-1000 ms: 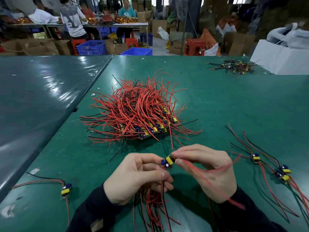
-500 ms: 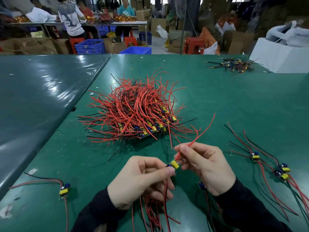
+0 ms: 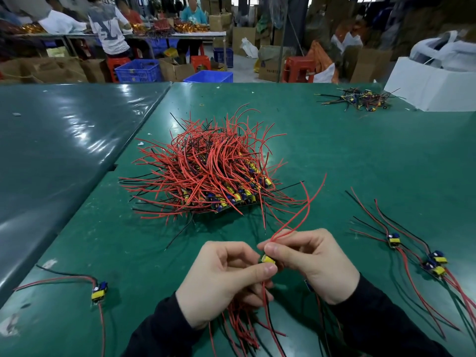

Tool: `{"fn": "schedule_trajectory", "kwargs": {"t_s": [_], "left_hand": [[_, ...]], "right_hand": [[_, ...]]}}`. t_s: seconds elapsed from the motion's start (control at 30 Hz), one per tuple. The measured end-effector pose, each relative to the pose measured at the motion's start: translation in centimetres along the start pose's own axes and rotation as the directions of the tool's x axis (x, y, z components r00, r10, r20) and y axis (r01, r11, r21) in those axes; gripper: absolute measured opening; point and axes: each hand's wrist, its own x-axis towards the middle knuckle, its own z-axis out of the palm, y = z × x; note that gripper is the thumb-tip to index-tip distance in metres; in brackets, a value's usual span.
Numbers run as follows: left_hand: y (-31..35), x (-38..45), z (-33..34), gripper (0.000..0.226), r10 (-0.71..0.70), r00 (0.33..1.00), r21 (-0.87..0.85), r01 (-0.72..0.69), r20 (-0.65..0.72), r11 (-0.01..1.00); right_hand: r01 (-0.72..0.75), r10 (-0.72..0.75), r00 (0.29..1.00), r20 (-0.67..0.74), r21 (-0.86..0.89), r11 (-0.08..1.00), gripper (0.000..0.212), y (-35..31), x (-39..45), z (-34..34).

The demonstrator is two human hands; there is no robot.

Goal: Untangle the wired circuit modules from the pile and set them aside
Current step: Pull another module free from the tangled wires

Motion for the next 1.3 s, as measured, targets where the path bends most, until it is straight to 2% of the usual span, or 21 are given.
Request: {"fn": "schedule_trajectory", "kwargs": {"t_s": [0.17, 0.33, 0.6, 0.7, 0.77, 0.87, 0.93, 1.03, 1.17, 1.23, 1.3], "left_hand": [[-0.8, 0.2, 0.3, 0.021, 0.114, 0.985, 0.16, -0.093, -0.127, 0.983], [-0.8, 0.1, 0.5, 0.022, 0.067, 0.993, 0.152, -0.051, -0.101, 0.987], [-0.8, 0.0, 0.7, 0.022, -0.008, 1.0, 0.08, 0.007, 0.005, 0.997], [-0.9, 0.0, 0.7, 0.035, -0.055, 0.998, 0.078, 0.051, 0.042, 0.996], [-0.8, 0.0, 0.7, 0.039, -0.091, 0.994, 0.137, 0.081, 0.062, 0.987], [-0.9, 0.1, 0.7, 0.059, -0.047, 0.997, 0.247, 0.06, -0.057, 0.967], [-1.3, 0.3, 0.7, 0.047, 0.021, 0.989, 0.216, 0.011, -0.145, 0.976], [-1.6, 0.4, 1.1, 0.008, 0.039, 0.996, 0.175, -0.024, -0.079, 0.984], [-1.6, 0.3, 1.4, 0.022, 0.107, 0.99, 0.161, -0.092, -0.09, 0.983], [-1.4, 0.4, 1.5, 0.021, 0.063, 0.994, 0.075, -0.057, -0.087, 0.996], [-1.2, 0.3, 1.6, 0.019, -0.016, 1.0, -0.013, 0.016, -0.019, 1.0]], "right_hand": [[-0.152, 0.167, 0.983, -0.079, 0.17, 0.974, 0.025, 0.6, 0.0, 0.3], [-0.191, 0.235, 0.955, -0.181, 0.23, 0.954, 0.03, 0.2, 0.4, -0.3], [-0.123, 0.215, 0.923, -0.318, 0.286, 0.95, 0.02, -0.7, 0.9, -2.0], [-0.098, 0.185, 0.916, -0.357, 0.249, 0.964, 0.014, -0.6, 0.9, -2.1], [-0.082, 0.155, 0.916, -0.371, 0.205, 0.975, 0.013, -0.4, 0.9, -1.9], [-0.056, 0.111, 0.926, -0.36, 0.159, 0.986, 0.02, -0.1, 0.8, -1.5], [-0.043, 0.097, 0.933, -0.346, 0.161, 0.986, 0.029, 0.1, 0.7, -1.1], [-0.007, 0.062, 0.936, -0.345, 0.158, 0.987, 0.032, 0.2, 0.7, -0.8], [0.023, 0.03, 0.944, -0.329, 0.155, 0.988, 0.034, 0.1, 0.6, -0.6], [0.03, 0.026, 0.941, -0.338, 0.159, 0.987, 0.034, -0.1, 0.7, -0.6], [0.028, 0.029, 0.932, -0.362, 0.151, 0.988, 0.034, -0.1, 0.7, -0.7]]}}
